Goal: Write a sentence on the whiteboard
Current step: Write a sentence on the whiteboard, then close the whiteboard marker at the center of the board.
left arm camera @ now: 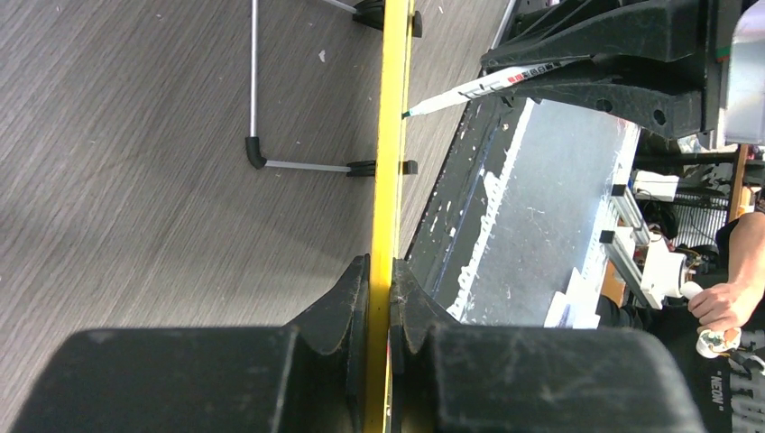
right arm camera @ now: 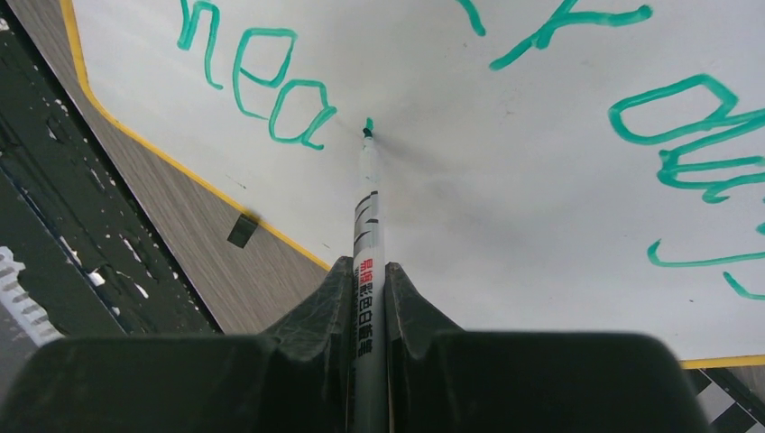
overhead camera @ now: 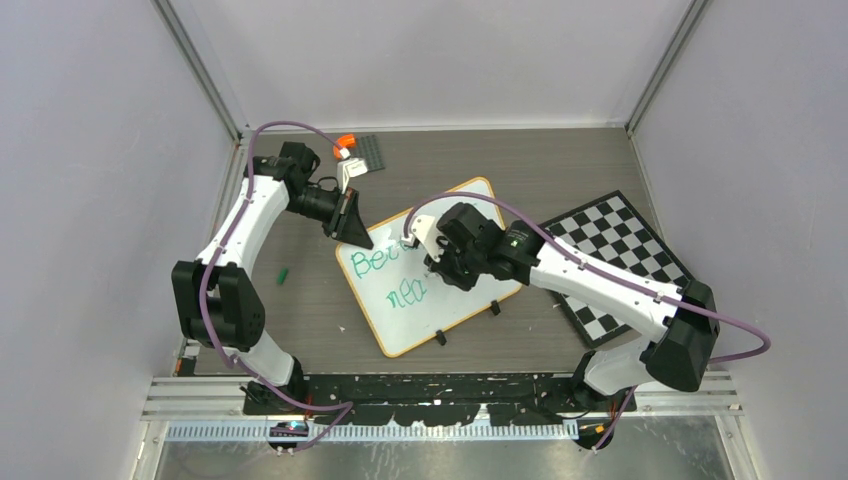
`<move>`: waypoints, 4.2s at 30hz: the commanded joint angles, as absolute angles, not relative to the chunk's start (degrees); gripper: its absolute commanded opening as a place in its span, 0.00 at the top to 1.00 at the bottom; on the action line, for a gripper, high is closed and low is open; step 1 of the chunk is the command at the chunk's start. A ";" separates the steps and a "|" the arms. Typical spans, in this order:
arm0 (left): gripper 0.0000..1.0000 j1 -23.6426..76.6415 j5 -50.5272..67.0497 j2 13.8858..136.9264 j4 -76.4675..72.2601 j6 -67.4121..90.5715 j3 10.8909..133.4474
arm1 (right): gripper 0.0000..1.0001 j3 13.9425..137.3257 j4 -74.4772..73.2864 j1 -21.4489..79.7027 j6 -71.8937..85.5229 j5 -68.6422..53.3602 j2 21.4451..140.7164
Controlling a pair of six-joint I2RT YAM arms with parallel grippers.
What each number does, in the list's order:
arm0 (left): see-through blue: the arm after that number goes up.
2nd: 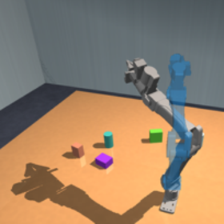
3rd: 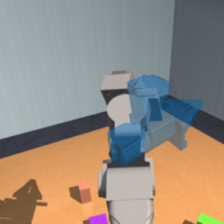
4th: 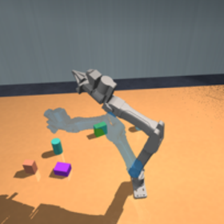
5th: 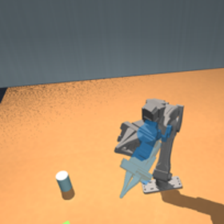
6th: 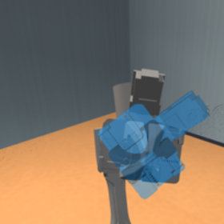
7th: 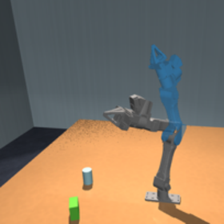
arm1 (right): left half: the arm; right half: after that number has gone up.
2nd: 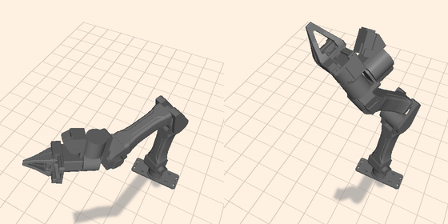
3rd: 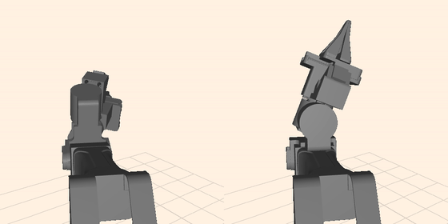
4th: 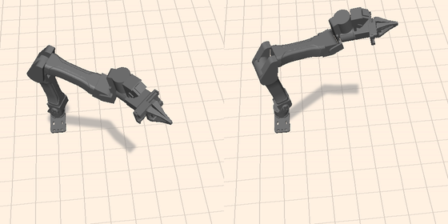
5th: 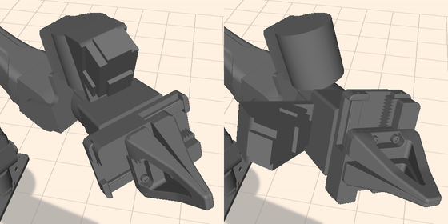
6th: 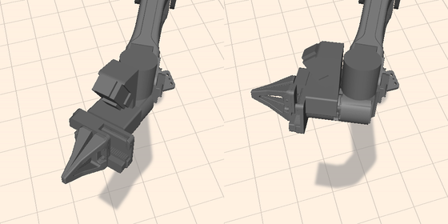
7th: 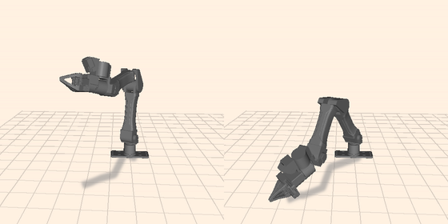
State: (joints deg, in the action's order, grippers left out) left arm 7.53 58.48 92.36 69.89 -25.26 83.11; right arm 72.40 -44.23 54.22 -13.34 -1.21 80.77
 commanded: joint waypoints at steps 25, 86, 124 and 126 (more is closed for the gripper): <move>1.00 7.56 55.67 92.41 68.28 -23.00 83.94 | 1.00 71.56 -42.46 54.15 -12.11 -2.62 79.83; 1.00 7.56 54.40 91.90 66.74 -22.50 83.44 | 1.00 72.02 -46.93 49.75 -14.64 -3.89 78.70; 0.41 -30.72 47.25 93.45 83.00 -41.12 90.66 | 1.00 78.50 -49.69 31.40 -5.21 -20.84 65.48; 0.42 -30.85 45.22 93.63 80.28 -41.25 87.73 | 1.00 78.03 -49.57 31.09 -5.01 -21.28 65.39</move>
State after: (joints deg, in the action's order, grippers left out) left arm -30.00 49.17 93.25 81.95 -37.04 91.61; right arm 78.56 -51.05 32.16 -6.68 -17.87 66.72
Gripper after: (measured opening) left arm 0.587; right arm 0.186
